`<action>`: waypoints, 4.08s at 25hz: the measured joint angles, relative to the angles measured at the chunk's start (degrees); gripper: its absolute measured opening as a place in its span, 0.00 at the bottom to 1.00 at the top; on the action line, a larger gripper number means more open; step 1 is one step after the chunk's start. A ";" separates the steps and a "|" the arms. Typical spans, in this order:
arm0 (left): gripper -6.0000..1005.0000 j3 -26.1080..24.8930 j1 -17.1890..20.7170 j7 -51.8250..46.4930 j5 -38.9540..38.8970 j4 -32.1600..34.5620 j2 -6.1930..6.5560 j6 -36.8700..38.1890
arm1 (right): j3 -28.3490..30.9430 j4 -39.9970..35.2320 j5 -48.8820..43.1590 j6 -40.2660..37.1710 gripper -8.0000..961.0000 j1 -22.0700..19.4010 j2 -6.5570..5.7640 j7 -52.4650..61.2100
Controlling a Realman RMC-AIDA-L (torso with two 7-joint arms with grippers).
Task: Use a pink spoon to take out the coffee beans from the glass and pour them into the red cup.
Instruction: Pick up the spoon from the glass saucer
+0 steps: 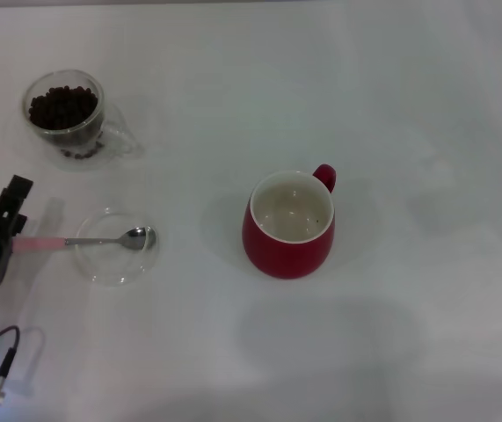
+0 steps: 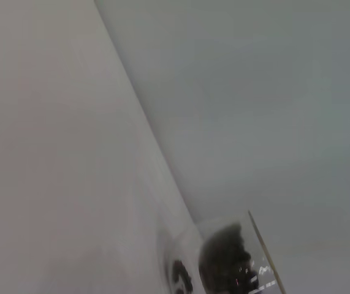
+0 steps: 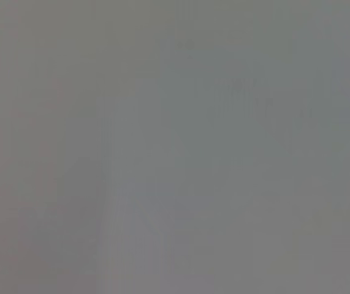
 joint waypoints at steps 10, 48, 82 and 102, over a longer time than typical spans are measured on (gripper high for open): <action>0.88 0.00 1.42 1.13 3.62 -0.33 0.00 0.84 | -0.43 0.10 -0.06 0.11 0.65 -0.58 0.49 -0.09; 0.72 -0.17 4.42 6.48 7.14 -1.60 0.00 4.86 | -0.49 0.25 -0.11 -1.71 0.65 -5.37 1.22 -0.27; 0.14 -1.06 3.96 3.05 7.19 -1.22 0.36 1.05 | -1.28 0.19 -0.17 -3.59 0.64 -5.79 2.67 -1.94; 0.14 -0.36 5.54 2.78 7.18 4.05 1.23 7.92 | -0.93 0.17 -0.09 -4.60 0.64 -5.88 4.56 -4.54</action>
